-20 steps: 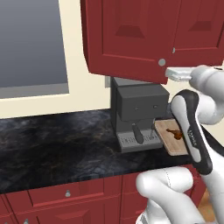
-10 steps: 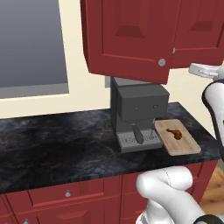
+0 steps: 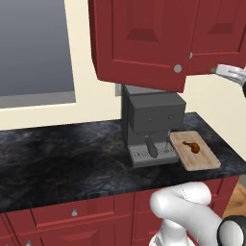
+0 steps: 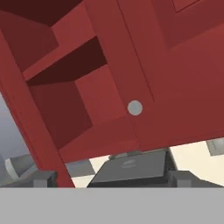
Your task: Open the cabinet, retrieve the rolling pin, and place it next to the meat on the cutting board to prepare for tenderizing.
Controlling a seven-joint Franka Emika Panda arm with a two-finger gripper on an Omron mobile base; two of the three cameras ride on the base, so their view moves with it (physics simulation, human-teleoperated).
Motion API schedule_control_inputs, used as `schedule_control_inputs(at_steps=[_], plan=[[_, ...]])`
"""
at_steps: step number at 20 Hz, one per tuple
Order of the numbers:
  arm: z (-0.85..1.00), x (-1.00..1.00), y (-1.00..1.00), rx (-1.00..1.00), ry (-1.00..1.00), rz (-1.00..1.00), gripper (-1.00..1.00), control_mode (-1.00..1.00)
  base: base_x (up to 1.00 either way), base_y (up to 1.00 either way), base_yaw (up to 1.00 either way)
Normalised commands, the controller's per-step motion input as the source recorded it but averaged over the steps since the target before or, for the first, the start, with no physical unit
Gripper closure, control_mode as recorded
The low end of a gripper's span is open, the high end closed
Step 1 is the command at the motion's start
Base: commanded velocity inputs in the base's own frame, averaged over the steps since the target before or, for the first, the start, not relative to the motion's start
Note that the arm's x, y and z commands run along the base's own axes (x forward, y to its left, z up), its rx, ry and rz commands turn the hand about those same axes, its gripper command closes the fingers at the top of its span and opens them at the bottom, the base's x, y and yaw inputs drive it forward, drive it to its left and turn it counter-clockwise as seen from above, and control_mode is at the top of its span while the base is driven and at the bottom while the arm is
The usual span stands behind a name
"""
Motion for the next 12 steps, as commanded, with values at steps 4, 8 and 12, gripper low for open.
schedule_control_inputs(at_steps=[4,8,12], plan=[[0.0,0.33,0.01,0.14,0.13,0.05,-1.0,-1.0,0.0,0.0,0.0],[0.0,0.26,0.04,0.13,0.12,0.0,-1.0,-1.0,0.0,0.0,0.0],[0.0,0.24,0.14,0.09,0.09,0.0,-1.0,-1.0,0.0,0.0,0.0]])
